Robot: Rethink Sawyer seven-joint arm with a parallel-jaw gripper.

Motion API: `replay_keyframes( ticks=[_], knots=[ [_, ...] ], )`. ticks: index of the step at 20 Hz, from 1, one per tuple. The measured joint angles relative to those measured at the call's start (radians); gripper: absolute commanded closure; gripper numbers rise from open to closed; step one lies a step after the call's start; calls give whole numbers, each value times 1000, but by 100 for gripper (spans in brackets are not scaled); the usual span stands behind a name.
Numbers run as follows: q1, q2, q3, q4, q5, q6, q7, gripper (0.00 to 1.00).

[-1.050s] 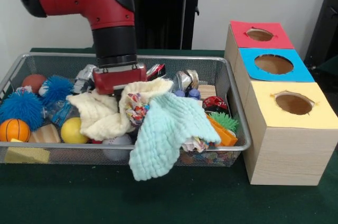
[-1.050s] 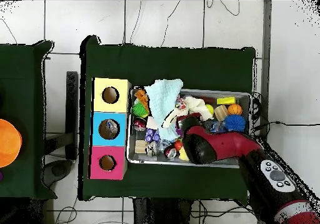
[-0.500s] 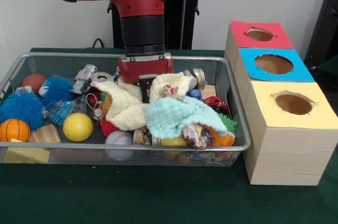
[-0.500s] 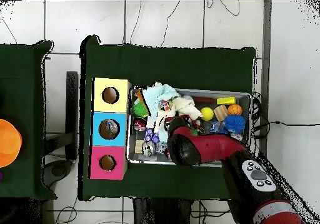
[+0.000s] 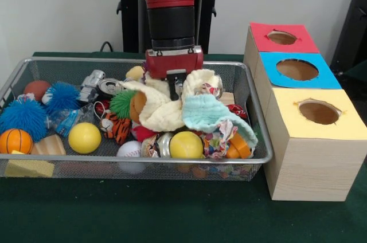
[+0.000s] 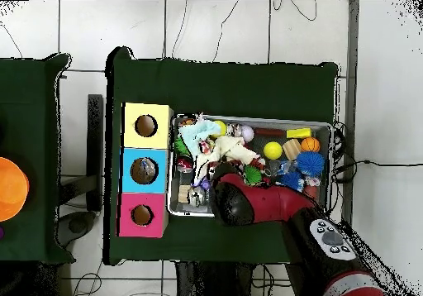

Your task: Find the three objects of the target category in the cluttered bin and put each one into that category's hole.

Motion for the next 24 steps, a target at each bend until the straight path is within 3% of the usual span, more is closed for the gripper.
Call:
replay_keyframes(
  ticks=[15, 24],
  knots=[
    [6, 5, -18, 65, 30, -110, 0, 100],
    [28, 6, -29, 96, 123, -118, 0, 100]
  ],
)
